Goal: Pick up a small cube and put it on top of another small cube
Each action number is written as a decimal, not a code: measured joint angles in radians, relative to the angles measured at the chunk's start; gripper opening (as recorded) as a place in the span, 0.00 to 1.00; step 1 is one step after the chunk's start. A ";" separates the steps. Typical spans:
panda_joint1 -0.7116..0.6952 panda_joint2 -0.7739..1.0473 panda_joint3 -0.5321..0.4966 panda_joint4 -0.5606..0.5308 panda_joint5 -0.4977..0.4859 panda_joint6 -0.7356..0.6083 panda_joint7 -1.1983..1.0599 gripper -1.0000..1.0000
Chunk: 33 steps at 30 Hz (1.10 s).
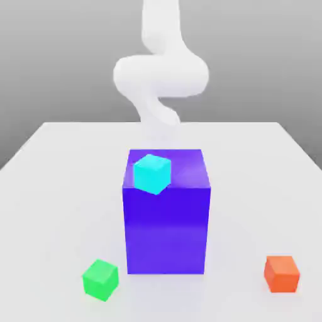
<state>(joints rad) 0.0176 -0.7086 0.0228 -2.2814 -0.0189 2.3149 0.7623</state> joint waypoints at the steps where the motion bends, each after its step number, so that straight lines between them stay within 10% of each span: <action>1: 0.008 0.039 0.009 0.008 -0.009 0.007 -0.016 0.50; 33: 0.279 1.197 0.254 0.243 -0.224 0.203 -0.518 0.50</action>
<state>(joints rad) 0.2969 0.4880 0.2769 -2.0387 -0.2426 2.5181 0.2443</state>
